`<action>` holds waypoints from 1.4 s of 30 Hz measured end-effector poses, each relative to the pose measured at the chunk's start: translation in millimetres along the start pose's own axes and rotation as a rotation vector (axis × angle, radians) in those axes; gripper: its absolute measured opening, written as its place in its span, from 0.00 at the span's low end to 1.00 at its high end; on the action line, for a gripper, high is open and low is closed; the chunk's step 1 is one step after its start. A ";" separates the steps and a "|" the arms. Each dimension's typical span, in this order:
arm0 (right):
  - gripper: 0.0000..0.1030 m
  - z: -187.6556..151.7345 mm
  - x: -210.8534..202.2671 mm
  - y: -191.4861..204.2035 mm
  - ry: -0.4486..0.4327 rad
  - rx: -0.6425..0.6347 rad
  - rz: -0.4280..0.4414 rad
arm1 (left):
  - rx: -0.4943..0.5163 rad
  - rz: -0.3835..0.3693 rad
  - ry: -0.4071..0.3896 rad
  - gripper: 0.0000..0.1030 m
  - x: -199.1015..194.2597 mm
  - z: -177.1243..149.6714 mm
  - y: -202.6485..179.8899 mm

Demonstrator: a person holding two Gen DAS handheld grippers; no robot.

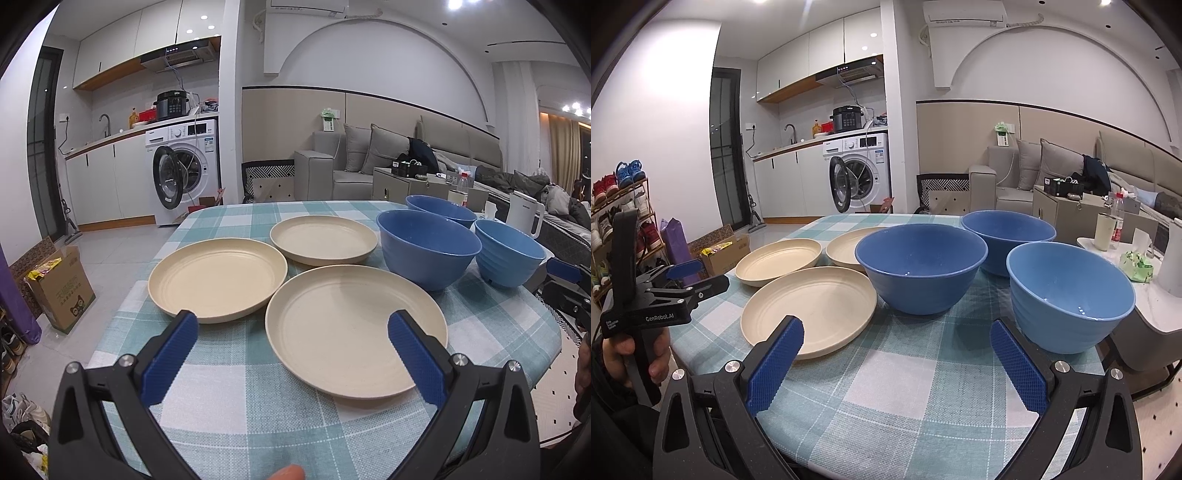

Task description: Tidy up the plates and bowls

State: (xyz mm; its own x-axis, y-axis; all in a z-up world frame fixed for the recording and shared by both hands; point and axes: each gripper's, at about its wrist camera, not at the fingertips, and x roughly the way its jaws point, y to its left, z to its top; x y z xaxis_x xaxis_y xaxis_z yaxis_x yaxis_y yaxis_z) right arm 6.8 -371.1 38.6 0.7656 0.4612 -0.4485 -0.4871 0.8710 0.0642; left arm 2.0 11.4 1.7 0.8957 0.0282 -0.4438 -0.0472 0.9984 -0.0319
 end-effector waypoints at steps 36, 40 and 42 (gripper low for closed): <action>1.00 78.7 13.8 -17.6 0.034 -0.007 0.031 | -0.001 0.025 0.008 1.00 17.8 56.1 24.1; 1.00 87.8 21.1 -17.5 0.041 -0.014 0.030 | -0.012 0.022 0.009 1.00 26.3 64.0 28.2; 1.00 91.0 24.2 -18.1 0.041 -0.020 0.026 | -0.023 0.020 0.011 1.00 30.8 68.2 30.6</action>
State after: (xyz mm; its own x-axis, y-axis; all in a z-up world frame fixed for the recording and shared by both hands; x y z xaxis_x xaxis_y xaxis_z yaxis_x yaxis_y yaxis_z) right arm 72.5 -360.3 107.7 0.7348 0.4763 -0.4829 -0.5153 0.8550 0.0592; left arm 58.3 46.2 48.1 0.8896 0.0476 -0.4542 -0.0754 0.9962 -0.0431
